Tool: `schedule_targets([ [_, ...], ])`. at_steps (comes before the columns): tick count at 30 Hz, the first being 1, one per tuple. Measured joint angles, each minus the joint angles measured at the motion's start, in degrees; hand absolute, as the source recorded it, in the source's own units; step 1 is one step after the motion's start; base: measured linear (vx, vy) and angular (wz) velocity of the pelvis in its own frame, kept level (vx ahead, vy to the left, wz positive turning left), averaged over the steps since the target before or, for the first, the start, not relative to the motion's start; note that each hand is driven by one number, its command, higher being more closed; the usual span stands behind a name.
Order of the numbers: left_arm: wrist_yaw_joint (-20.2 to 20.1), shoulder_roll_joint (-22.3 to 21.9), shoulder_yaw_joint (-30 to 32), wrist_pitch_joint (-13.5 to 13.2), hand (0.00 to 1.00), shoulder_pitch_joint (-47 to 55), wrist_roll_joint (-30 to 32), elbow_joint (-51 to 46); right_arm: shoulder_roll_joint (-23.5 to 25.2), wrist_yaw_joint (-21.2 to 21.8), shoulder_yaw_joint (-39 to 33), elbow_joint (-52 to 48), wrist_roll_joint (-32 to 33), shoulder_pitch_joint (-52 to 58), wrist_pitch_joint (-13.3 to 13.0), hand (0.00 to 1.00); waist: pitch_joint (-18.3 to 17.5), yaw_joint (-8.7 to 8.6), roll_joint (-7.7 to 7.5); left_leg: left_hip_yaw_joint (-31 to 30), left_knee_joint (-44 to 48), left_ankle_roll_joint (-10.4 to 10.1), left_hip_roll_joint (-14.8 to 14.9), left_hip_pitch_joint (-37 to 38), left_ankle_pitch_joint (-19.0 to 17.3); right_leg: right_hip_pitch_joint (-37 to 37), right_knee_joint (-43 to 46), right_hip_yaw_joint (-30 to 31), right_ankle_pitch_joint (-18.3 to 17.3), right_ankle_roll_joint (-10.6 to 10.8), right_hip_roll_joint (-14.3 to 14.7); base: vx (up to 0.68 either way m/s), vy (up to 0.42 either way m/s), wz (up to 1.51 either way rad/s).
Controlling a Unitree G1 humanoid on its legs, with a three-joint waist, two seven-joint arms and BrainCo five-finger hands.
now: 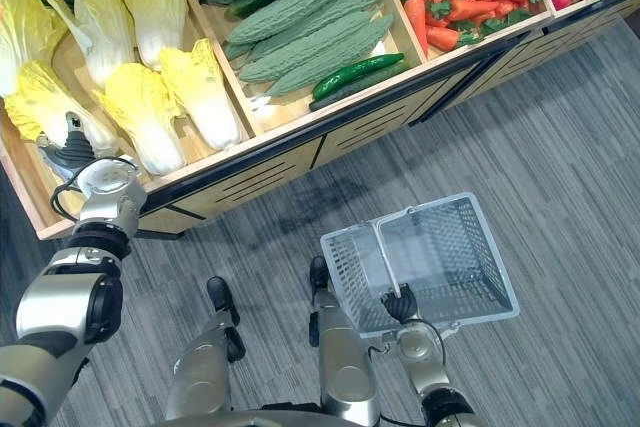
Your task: Pick vegetable in the basket
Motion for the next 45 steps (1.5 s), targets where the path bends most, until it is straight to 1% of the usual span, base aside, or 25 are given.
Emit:
schedule_targets([
  [3, 0.0, -0.3, -0.1, -0.7, 1.00, 1.1, 0.6, -1.3, 0.0, -0.1, -0.3, 0.3, 0.0, 0.0, 0.0, 1.00, 0.0, -0.12, 0.01, -0.2, -0.5, 0.1, -0.4, 0.1, 0.2, 0.2, -0.2, -0.2, 0.2, 0.3, -0.4, 0.01, -0.008, 0.05],
  [4, 0.0, -0.4, -0.5, -0.6, 1.00, 2.7, 0.9, -3.5, 0.0, -0.1, -0.5, 0.5, 0.0, 0.1, 0.0, 1.00, 0.0, -0.27, 0.04, -0.7, -0.8, 0.2, -0.9, 0.2, 0.3, 0.5, -0.6, -0.3, 0.4, 0.5, -0.6, 0.01, 0.000, 0.09],
  [6, 0.0, -0.4, -2.2, 0.0, 1.00, 7.2, 1.8, -9.0, 0.3, 0.0, -1.7, 0.6, 0.0, 0.5, -0.1, 1.00, -0.1, -0.50, 0.23, -1.7, -1.0, 1.0, -1.3, 0.6, 1.1, 1.5, -1.2, -1.1, 0.6, 0.6, -1.0, 0.03, 0.006, 0.13],
  [9, -0.1, -0.6, -5.0, 1.3, 1.00, 13.8, 5.9, -16.4, 0.6, 0.1, -4.7, 1.2, 0.0, 1.3, -0.1, 1.00, -0.2, -0.31, 0.37, -2.9, -1.1, 1.1, -2.3, 1.1, 1.1, 3.2, -2.0, -2.0, 0.6, 0.7, -1.8, 0.05, 0.019, 0.19],
  [11, -0.8, -0.7, -5.1, 2.1, 1.00, 16.9, 8.0, -20.0, 0.7, 0.4, -5.7, 1.8, 0.0, 1.4, 0.0, 1.00, -0.5, 0.00, 0.44, -3.1, -1.1, 1.4, -2.8, 1.2, 1.0, 3.6, -2.1, -2.7, 0.6, 0.7, -2.0, 0.05, 0.011, 0.18],
  [13, -1.6, -1.1, -5.4, 2.8, 1.00, 20.0, 10.2, -22.8, 0.6, 0.7, -7.2, 2.5, 0.0, 1.8, 0.0, 1.00, -1.0, 0.86, 0.89, -3.3, -1.1, 1.7, -3.4, 1.7, 0.9, 4.4, -2.5, -3.0, 0.7, 1.0, -2.4, 0.06, 0.028, 0.11],
  [14, -2.2, -1.1, -5.6, 3.0, 1.00, 22.7, 11.7, -25.2, 0.6, 1.3, -8.3, 2.5, 0.0, 2.2, 0.0, 1.00, -1.3, 0.95, 1.16, -3.6, -1.1, 1.9, -3.8, 2.4, 0.8, 5.5, -3.0, -3.2, 0.8, 1.1, -2.7, 0.06, 0.029, 0.18],
  [15, -2.6, -1.1, -6.1, 3.2, 1.00, 25.0, 12.6, -27.3, 0.5, 1.5, -9.5, 2.6, 0.0, 3.2, 0.0, 1.00, -2.5, 1.02, 1.90, -4.5, -1.2, 2.1, -4.0, 2.6, 0.7, 6.4, -3.3, -3.8, 0.8, 1.1, -2.9, 0.06, 0.030, 0.24],
  [17, -3.4, -1.1, -6.3, 3.3, 1.00, 28.1, 14.8, -29.8, 0.4, 1.9, -11.3, 2.7, 0.0, 5.0, 0.0, 1.00, -4.7, 1.31, 2.78, -4.8, -1.3, 2.5, -4.1, 3.2, 0.4, 7.7, -4.0, -4.5, 0.6, 1.0, -3.0, 0.07, 0.018, 0.19],
  [18, -3.8, -1.1, -6.2, 3.2, 1.00, 29.8, 16.2, -31.1, -0.2, 2.2, -11.7, 2.7, 0.0, 6.1, 0.0, 1.00, -6.2, 2.15, 3.52, -4.8, -1.6, 2.6, -4.2, 3.8, 0.3, 8.2, -4.1, -4.5, 0.3, 0.9, -3.0, 0.07, 0.012, 0.02],
  [19, -3.9, -1.1, -6.2, 3.2, 1.00, 30.5, 16.7, -31.8, -0.5, 2.4, -11.8, 2.7, 0.0, 6.6, 0.0, 1.00, -6.9, 2.47, 3.77, -4.8, -1.9, 2.6, -4.2, 4.1, 0.3, 8.3, -4.1, -4.5, 0.0, 1.0, -3.0, 0.06, 0.005, 0.03],
  [20, -4.0, -1.1, -5.9, 3.2, 1.00, 31.5, 17.0, -33.5, -1.2, 2.8, -11.9, 2.7, -0.2, 7.1, 0.0, 1.00, -7.9, 2.57, 4.55, -5.3, -2.2, 2.6, -4.3, 4.3, 0.3, 8.7, -4.1, -4.8, -0.3, 0.9, -3.1, 0.05, 0.003, 0.10],
  [23, -4.5, -1.0, -4.3, 3.2, 1.00, 32.9, 19.5, -37.1, -2.2, 3.5, -11.9, 2.7, -1.1, 7.3, 0.1, 1.00, -9.1, 2.54, 5.82, -6.2, -2.5, 2.6, -4.2, 5.4, 0.4, 10.2, -4.1, -6.1, -0.8, 0.9, -3.0, 0.02, 0.006, 0.16],
  [25, -5.0, 0.0, -3.4, 3.2, 1.00, 33.2, 21.8, -38.4, -2.7, 4.0, -12.3, 2.7, -2.4, 7.4, 0.1, 1.00, -10.5, 2.55, 6.29, -6.3, -3.5, 2.6, -4.2, 6.5, 0.9, 11.2, -4.6, -6.4, -0.9, 0.9, -2.9, 0.02, -0.001, 0.05],
  [27, -5.3, 0.7, -2.8, 3.2, 1.00, 33.2, 23.2, -39.0, -2.7, 4.1, -13.1, 2.7, -3.2, 7.4, 0.1, 1.00, -11.2, 2.56, 6.30, -6.3, -4.2, 2.6, -4.2, 6.9, 1.1, 11.4, -4.9, -6.5, -0.9, 1.0, -2.8, 0.00, 0.000, 0.00],
  [31, -8.0, 5.3, -2.5, 2.3, 1.00, 33.2, 24.7, -40.9, -4.5, 5.0, -13.8, 2.6, -5.1, 6.8, 0.1, 1.00, -12.3, 2.51, 6.30, -6.1, -4.7, 2.6, -4.3, 8.0, 1.2, 12.4, -5.3, -6.4, -0.9, 1.0, -2.8, 0.04, 0.001, -0.02],
  [32, -8.9, 6.3, -2.5, 1.7, 1.00, 33.2, 25.2, -41.3, -5.2, 5.5, -13.9, 2.6, -5.6, 6.7, 0.1, 1.00, -12.6, 2.52, 6.27, -6.1, -4.7, 2.6, -4.3, 8.1, 1.2, 12.5, -5.5, -6.4, -0.9, 1.0, -2.8, 0.04, -0.001, -0.02],
  [33, -11.4, 8.6, -2.8, 0.3, 1.00, 33.2, 25.4, -42.3, -7.3, 6.7, -14.1, 2.6, -6.1, 6.3, 0.1, 1.00, -12.9, 2.50, 6.26, -5.9, -4.7, 2.7, -4.3, 8.5, 1.1, 12.9, -5.8, -6.3, -0.8, 1.0, -2.7, 0.04, -0.003, -0.04],
  [35, -13.1, 9.5, -3.0, 0.0, 1.00, 33.2, 25.3, -42.8, -9.1, 7.8, -14.1, 2.6, -7.3, 5.6, 0.1, 1.00, -12.9, 2.56, 6.27, -5.5, -4.7, 2.8, -4.3, 9.2, 1.0, 13.3, -5.9, -5.9, -0.8, 1.0, -2.7, 0.03, -0.003, -0.11],
  [36, -15.1, 10.4, -3.7, -1.0, 1.00, 33.2, 25.3, -43.4, -10.9, 8.6, -14.1, 2.6, -7.9, 4.8, 0.0, 1.00, -13.1, 2.55, 6.29, -4.9, -4.7, 2.9, -4.3, 9.6, 0.9, 13.4, -5.9, -5.5, -0.8, 1.0, -2.7, 0.02, 0.000, -0.18],
  [37, -16.5, 11.2, -4.9, -1.4, 1.00, 33.2, 25.3, -44.4, -12.4, 9.4, -14.1, 2.4, -8.3, 4.1, 0.0, 1.00, -13.1, 2.60, 6.29, -4.4, -4.7, 3.0, -4.2, 9.8, 0.9, 13.4, -5.9, -5.1, -0.7, 1.1, -2.7, 0.02, -0.002, -0.25],
  [39, -21.4, 12.0, -7.8, -3.5, 1.00, 33.4, 24.6, -47.1, -16.0, 12.4, -13.9, 0.6, -9.8, 2.4, -0.2, 1.00, -13.2, 2.57, 6.22, -3.0, -5.0, 3.0, -4.2, 10.3, 0.8, 13.2, -6.1, -3.8, -0.3, 1.7, -2.7, 0.01, -0.005, -0.27],
  [42, -26.0, 13.1, -11.4, -5.6, 1.00, 33.6, 24.6, -50.0, -19.5, 15.4, -12.6, -1.9, -10.0, 0.9, -0.6, 1.00, -13.6, 2.48, 6.02, -1.5, -5.1, 2.6, -4.1, 10.7, 0.3, 13.1, -6.9, -2.3, 0.5, 2.4, -2.7, 0.01, -0.008, -0.31],
  [44, -30.0, 13.4, -14.4, -7.1, 1.00, 33.8, 24.1, -51.6, -22.5, 17.5, -9.7, -4.1, -10.0, -0.4, -1.0, 1.00, -14.5, 2.46, 5.95, 0.3, -5.1, 2.7, -4.1, 11.7, 0.1, 13.1, -7.1, -0.4, 0.9, 2.5, -2.6, 0.03, -0.002, -0.43],
  [45, -31.7, 13.7, -15.7, -7.8, 1.00, 33.8, 22.8, -52.4, -23.5, 18.7, -8.3, -5.5, -10.0, -1.1, -1.0, 1.00, -14.8, 2.28, 5.76, 1.0, -5.1, 2.8, -4.1, 12.2, -0.1, 13.1, -7.1, 0.4, 0.9, 2.5, -2.4, 0.03, -0.007, -0.36],
])
